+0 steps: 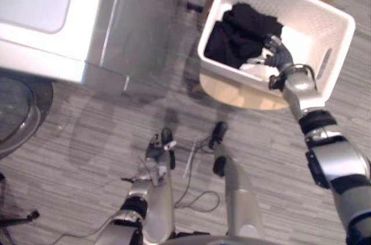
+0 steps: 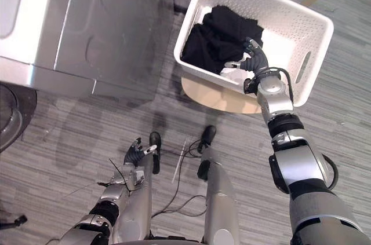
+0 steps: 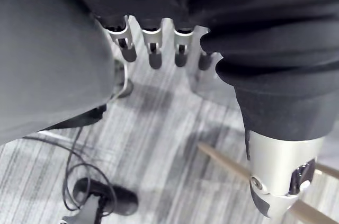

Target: Pick up the laundry basket with both hands and put the clothes into the washing machine.

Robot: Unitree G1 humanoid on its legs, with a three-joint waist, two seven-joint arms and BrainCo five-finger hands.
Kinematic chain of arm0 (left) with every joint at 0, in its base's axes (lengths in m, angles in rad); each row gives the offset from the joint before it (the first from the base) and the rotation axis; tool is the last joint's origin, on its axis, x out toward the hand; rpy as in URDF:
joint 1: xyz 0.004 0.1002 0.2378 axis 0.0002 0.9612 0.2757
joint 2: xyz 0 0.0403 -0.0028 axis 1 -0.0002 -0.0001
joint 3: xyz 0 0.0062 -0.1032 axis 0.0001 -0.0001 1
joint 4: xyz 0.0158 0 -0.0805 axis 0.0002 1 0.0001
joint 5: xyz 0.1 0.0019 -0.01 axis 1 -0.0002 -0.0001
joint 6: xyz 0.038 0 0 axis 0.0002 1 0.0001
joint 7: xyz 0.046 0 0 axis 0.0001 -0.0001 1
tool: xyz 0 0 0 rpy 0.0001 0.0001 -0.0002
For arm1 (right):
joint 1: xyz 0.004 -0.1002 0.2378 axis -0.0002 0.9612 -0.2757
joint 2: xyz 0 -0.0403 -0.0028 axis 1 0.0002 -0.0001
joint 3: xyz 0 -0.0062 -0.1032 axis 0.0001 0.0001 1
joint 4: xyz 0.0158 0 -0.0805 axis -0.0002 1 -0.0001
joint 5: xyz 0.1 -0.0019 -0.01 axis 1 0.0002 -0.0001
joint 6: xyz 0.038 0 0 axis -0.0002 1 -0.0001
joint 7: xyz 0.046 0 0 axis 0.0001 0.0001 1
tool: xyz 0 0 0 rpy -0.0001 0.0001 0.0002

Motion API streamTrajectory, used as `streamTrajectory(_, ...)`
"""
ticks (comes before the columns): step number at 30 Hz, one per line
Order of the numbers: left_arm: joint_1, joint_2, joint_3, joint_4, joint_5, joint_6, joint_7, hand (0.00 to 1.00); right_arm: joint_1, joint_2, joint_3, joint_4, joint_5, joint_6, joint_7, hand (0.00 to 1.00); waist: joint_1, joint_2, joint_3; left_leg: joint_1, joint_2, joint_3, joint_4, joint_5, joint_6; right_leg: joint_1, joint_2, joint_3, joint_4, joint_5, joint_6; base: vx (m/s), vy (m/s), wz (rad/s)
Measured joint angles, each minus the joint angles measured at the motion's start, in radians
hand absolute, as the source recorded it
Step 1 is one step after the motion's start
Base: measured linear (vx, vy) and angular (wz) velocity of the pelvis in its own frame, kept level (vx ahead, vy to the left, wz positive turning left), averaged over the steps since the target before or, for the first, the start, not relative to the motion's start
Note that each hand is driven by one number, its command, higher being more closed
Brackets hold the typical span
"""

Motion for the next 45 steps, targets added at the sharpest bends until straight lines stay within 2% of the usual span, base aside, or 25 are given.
streamTrajectory(4, 0.001, 0.002, -0.001, -0.065, -0.021, -0.001, 0.019, 0.00, -0.050, -0.037, 0.022, 0.022, 0.002, 0.009, -0.003, 0.00, 0.007, -0.001, 0.000, -0.074, 0.002, -0.015, 0.033, -0.003, 0.006, -0.047, 0.001, -0.012, -0.001, 0.012, 0.000, -0.05, 0.016, 0.01)
streamTrajectory(5, 0.003, 0.000, -0.002, -0.099, -0.022, -0.001, 0.019, 0.00, -0.079, -0.082, 0.050, 0.022, 0.001, 0.011, -0.003, 0.00, 0.014, -0.002, 0.000, -0.108, 0.002, -0.022, 0.046, -0.003, 0.006, -0.070, 0.000, -0.018, -0.002, 0.018, 0.000, -0.03, 0.018, 0.03)
streamTrajectory(9, 0.019, 0.002, 0.000, -0.185, -0.028, -0.009, 0.039, 0.00, -0.144, -0.150, 0.053, 0.022, 0.000, 0.010, -0.004, 0.00, 0.023, -0.003, 0.000, -0.191, 0.001, -0.054, 0.077, -0.003, 0.007, -0.123, -0.001, -0.047, 0.005, 0.024, 0.000, -0.02, 0.013, 0.06)
streamTrajectory(13, 0.049, 0.002, 0.011, -0.295, -0.035, -0.024, 0.045, 0.00, -0.233, -0.225, 0.072, 0.030, 0.000, -0.015, -0.003, 0.00, 0.028, -0.006, 0.000, -0.291, 0.002, -0.078, 0.124, -0.003, 0.006, -0.207, -0.004, -0.062, 0.044, 0.023, -0.003, 0.00, 0.003, 0.00)
streamTrajectory(14, 0.049, 0.001, 0.021, -0.309, -0.035, -0.025, 0.045, 0.00, -0.259, -0.230, 0.072, 0.039, 0.000, -0.019, -0.004, 1.00, 0.029, -0.006, 0.000, -0.310, 0.003, -0.081, 0.135, -0.003, 0.006, -0.223, -0.003, -0.063, 0.050, 0.023, -0.003, 0.00, 0.001, -0.10)
streamTrajectory(19, 0.051, 0.000, 0.095, -0.345, -0.036, -0.044, 0.059, 0.00, -0.335, -0.261, 0.067, 0.046, -0.024, -0.031, -0.004, 1.00, 0.053, -0.009, 0.002, -0.382, 0.021, -0.095, 0.174, -0.008, 0.011, -0.280, 0.010, -0.071, 0.058, 0.023, -0.011, 0.01, -0.013, -0.14)
streamTrajectory(24, 0.093, 0.017, 0.151, -0.334, -0.053, -0.045, 0.062, 0.00, -0.330, -0.259, 0.028, 0.025, -0.041, -0.035, -0.020, 1.00, 0.061, -0.024, 0.010, -0.398, 0.033, -0.100, 0.184, -0.013, 0.004, -0.285, 0.016, -0.091, 0.045, 0.023, -0.011, 0.02, -0.014, -0.08)
streamTrajectory(28, 0.093, 0.014, 0.162, -0.326, -0.067, -0.044, 0.066, 0.00, -0.297, -0.260, -0.001, 0.020, -0.045, -0.033, -0.032, 1.00, 0.062, -0.024, 0.010, -0.390, 0.033, -0.108, 0.183, -0.010, 0.002, -0.270, 0.017, -0.100, 0.043, 0.027, -0.007, 0.03, -0.009, 0.05)
streamTrajectory(32, 0.094, 0.002, 0.162, -0.265, -0.067, -0.042, 0.078, 0.00, -0.207, -0.237, -0.015, 0.036, -0.041, -0.002, -0.057, 1.00, 0.074, -0.032, 0.014, -0.290, 0.033, -0.092, 0.153, -0.004, 0.001, -0.184, 0.014, -0.096, 0.031, 0.035, -0.014, 0.06, -0.009, 0.11)
streamTrajectory(35, 0.105, -0.006, 0.155, -0.224, -0.065, -0.035, 0.081, 0.00, -0.118, -0.215, -0.044, 0.050, -0.026, 0.023, -0.057, 1.00, 0.070, -0.033, 0.014, -0.187, 0.020, -0.079, 0.112, -0.006, 0.000, -0.105, -0.002, -0.095, 0.035, 0.025, -0.023, 0.07, 0.005, 0.20)
streamTrajectory(41, 0.130, -0.004, 0.155, -0.140, -0.057, -0.020, 0.078, 0.00, -0.020, -0.212, -0.128, 0.034, 0.043, 0.026, -0.064, 1.00, 0.034, -0.041, 0.018, 0.030, -0.013, -0.061, 0.039, -0.005, 0.001, 0.059, -0.047, -0.089, 0.083, -0.034, -0.009, 0.07, 0.003, 0.25)
streamTrajectory(42, 0.135, -0.004, 0.149, -0.125, -0.056, -0.015, 0.075, 0.00, -0.007, -0.212, -0.129, 0.005, 0.050, 0.024, -0.068, 1.00, 0.023, -0.041, 0.018, 0.086, -0.022, -0.057, 0.015, -0.005, 0.001, 0.102, -0.058, -0.089, 0.090, -0.048, -0.005, 0.04, -0.014, 0.20)
streamTrajectory(45, 0.139, -0.004, 0.110, -0.095, -0.054, -0.003, 0.055, 0.00, 0.028, -0.213, -0.181, -0.092, 0.076, 0.014, -0.070, 1.00, 0.020, -0.043, 0.017, 0.200, -0.039, -0.039, -0.041, 0.007, -0.001, 0.186, -0.076, -0.083, 0.099, -0.070, 0.001, 0.04, -0.037, 0.17)
